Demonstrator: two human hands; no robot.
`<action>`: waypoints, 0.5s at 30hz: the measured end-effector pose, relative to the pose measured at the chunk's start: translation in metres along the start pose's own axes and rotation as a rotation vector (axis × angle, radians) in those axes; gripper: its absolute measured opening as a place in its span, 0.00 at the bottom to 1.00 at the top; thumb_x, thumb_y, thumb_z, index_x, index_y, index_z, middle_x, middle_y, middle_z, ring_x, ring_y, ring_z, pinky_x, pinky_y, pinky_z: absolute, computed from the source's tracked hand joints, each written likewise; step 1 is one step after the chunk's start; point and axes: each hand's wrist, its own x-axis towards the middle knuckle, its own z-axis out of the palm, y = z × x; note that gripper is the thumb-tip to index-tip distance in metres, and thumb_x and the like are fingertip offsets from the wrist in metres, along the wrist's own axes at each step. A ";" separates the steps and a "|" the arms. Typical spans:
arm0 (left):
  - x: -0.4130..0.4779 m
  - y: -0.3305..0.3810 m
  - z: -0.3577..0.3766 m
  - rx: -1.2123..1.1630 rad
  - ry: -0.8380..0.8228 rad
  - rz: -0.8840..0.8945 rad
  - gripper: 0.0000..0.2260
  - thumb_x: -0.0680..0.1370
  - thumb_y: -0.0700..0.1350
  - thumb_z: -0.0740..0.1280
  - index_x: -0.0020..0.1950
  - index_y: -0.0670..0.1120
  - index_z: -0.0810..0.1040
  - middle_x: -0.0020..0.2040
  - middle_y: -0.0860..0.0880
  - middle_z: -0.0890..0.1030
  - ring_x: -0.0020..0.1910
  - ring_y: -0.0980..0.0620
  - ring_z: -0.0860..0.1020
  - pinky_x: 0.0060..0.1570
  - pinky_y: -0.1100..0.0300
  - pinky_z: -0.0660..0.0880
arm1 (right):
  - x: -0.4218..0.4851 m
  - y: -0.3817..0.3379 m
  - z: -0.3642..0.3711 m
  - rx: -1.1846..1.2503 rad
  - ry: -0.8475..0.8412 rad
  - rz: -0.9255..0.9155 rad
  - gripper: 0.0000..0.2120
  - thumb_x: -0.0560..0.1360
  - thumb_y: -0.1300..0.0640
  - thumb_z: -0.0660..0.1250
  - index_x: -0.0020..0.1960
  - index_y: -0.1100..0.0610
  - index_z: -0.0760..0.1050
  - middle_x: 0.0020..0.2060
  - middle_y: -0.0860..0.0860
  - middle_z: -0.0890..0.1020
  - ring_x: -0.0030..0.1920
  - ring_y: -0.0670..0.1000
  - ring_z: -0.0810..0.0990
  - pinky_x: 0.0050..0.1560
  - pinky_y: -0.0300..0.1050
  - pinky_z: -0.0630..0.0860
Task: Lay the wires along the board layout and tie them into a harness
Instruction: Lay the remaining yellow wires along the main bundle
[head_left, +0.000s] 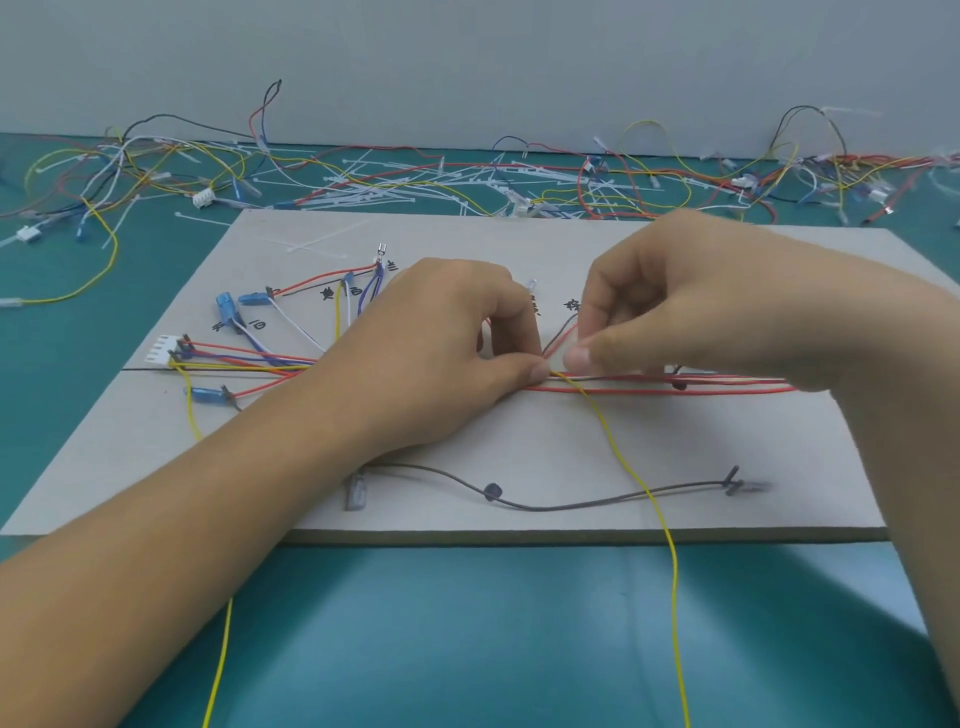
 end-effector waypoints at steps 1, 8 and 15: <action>0.000 0.000 0.000 0.001 0.004 -0.002 0.05 0.74 0.51 0.77 0.40 0.54 0.83 0.39 0.59 0.80 0.39 0.60 0.74 0.41 0.58 0.70 | 0.000 0.000 0.004 -0.036 -0.034 0.033 0.11 0.66 0.46 0.79 0.41 0.52 0.84 0.30 0.49 0.85 0.28 0.44 0.78 0.32 0.43 0.74; 0.001 -0.002 0.000 -0.005 0.003 -0.007 0.05 0.74 0.51 0.77 0.40 0.54 0.83 0.40 0.58 0.80 0.39 0.60 0.74 0.41 0.58 0.70 | 0.003 -0.004 0.013 -0.230 -0.057 0.102 0.04 0.67 0.52 0.78 0.40 0.47 0.84 0.31 0.44 0.84 0.27 0.40 0.76 0.31 0.40 0.73; 0.000 -0.004 0.000 -0.028 0.003 -0.024 0.05 0.72 0.53 0.78 0.40 0.55 0.85 0.39 0.58 0.81 0.37 0.57 0.76 0.40 0.57 0.73 | 0.001 -0.003 0.010 -0.222 -0.022 0.098 0.04 0.66 0.50 0.69 0.40 0.46 0.82 0.29 0.47 0.82 0.26 0.44 0.74 0.31 0.46 0.76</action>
